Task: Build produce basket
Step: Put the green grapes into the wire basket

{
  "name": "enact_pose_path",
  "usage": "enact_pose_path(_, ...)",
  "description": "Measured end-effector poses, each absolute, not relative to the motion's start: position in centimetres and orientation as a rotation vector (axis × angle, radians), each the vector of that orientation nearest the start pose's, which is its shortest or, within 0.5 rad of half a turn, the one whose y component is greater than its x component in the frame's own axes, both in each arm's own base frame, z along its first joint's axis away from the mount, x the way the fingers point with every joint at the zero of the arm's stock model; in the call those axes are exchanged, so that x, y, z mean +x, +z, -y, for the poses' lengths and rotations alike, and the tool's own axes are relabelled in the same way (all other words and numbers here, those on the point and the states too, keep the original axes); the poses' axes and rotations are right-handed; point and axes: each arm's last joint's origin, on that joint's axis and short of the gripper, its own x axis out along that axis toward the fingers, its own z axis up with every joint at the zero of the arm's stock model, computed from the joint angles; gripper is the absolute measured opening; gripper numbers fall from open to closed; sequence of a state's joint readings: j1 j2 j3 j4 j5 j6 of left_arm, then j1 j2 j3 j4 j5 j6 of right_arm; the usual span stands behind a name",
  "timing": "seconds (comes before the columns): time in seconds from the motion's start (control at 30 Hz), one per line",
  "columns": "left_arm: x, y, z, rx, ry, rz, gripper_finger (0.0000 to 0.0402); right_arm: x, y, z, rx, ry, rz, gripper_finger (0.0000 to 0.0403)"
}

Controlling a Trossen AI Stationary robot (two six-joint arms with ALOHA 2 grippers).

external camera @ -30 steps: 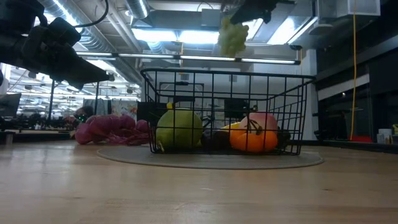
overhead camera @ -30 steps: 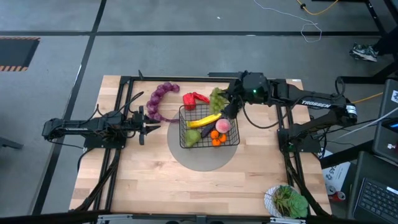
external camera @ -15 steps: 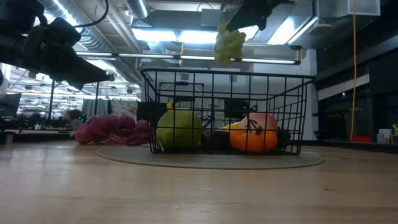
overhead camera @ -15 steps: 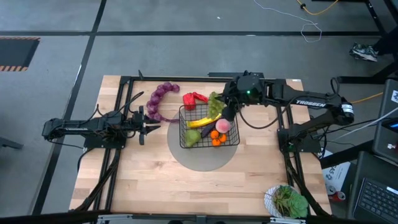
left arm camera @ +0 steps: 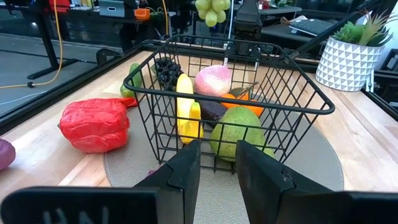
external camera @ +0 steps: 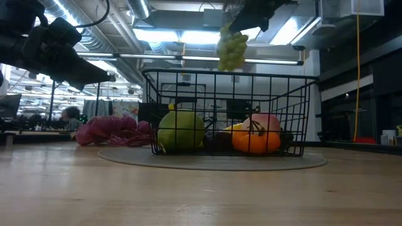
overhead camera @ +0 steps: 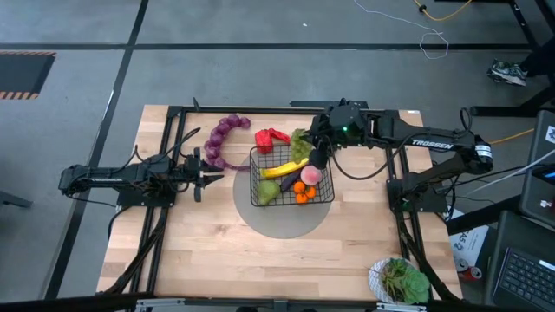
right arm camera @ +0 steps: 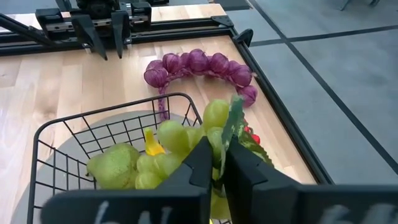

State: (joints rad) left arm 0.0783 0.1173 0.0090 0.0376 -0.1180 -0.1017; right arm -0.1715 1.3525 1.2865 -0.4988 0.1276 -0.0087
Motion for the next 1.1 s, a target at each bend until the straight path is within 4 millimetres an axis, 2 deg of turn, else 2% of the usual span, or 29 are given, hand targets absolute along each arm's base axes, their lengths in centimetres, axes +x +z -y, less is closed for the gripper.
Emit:
enact_pose_path(0.23, 10.4, 16.1, -1.2, -0.100, 0.200, -0.061, 0.0096, 28.8, 35.3, 5.3, 0.005, -0.271, -0.568, 0.0027)
enact_pose_path(0.43, 10.4, 16.1, -1.2, -0.100, 0.200, -0.061, 0.0096, 28.9, 35.4, 4.4, -0.108, 0.090, -0.548, 0.0028)
enact_pose_path(0.53, 10.4, 16.1, -1.2, -0.100, 0.200, -0.061, 0.0096, 29.0, 35.5, 4.1, -0.112, 0.193, -0.514, 0.0028)
enact_pose_path(1.1, 10.4, 16.1, -1.2, -0.100, 0.200, -0.061, 0.0096, 29.0, 35.6, 4.1, -0.132, 0.204, -0.507, 0.0035)
